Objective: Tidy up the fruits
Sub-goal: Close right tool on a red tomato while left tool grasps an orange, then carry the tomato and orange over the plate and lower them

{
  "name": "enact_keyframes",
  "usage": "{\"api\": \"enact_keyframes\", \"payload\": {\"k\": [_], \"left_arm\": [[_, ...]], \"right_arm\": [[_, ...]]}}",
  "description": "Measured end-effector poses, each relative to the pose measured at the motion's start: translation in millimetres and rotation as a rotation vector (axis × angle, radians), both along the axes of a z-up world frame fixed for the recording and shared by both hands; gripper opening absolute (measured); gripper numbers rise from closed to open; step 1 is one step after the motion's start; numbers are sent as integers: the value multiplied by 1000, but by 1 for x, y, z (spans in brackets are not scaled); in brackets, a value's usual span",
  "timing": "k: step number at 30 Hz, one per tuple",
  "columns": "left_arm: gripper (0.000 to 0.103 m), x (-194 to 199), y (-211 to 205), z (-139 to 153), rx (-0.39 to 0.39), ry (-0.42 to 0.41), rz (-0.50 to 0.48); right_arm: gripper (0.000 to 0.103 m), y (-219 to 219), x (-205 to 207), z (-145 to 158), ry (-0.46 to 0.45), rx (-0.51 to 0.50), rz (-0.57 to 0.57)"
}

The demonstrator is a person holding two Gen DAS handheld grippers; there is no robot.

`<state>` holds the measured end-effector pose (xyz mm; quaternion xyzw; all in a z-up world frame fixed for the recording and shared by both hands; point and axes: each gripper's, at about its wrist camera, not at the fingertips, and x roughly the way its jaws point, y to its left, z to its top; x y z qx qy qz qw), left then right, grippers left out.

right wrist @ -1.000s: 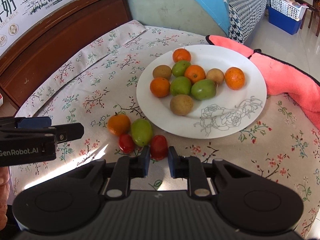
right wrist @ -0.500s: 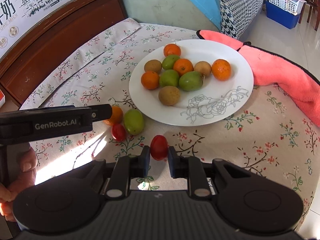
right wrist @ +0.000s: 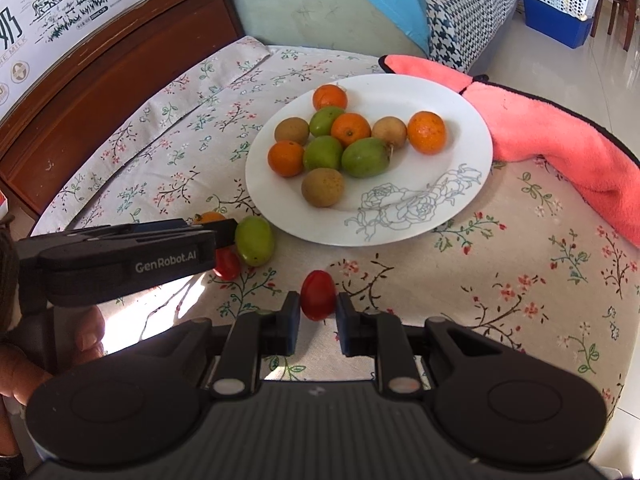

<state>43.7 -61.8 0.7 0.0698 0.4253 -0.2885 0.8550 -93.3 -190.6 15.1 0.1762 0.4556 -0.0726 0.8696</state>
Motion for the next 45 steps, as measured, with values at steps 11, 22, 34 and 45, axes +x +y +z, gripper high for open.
{"api": "enact_keyframes", "payload": {"k": [11, 22, 34, 45], "left_arm": [[28, 1, 11, 8, -20, 3, 21], [28, -6, 5, 35, -55, -41, 10], [28, 3, -18, 62, -90, -67, -29], [28, 29, -52, 55, -92, -66, -76]], "right_arm": [[19, -2, 0, 3, -16, 26, -5], [19, -16, -2, 27, -98, 54, -45], [19, -52, -3, 57, -187, 54, -119], [19, -73, 7, 45, -144, 64, -165]]}}
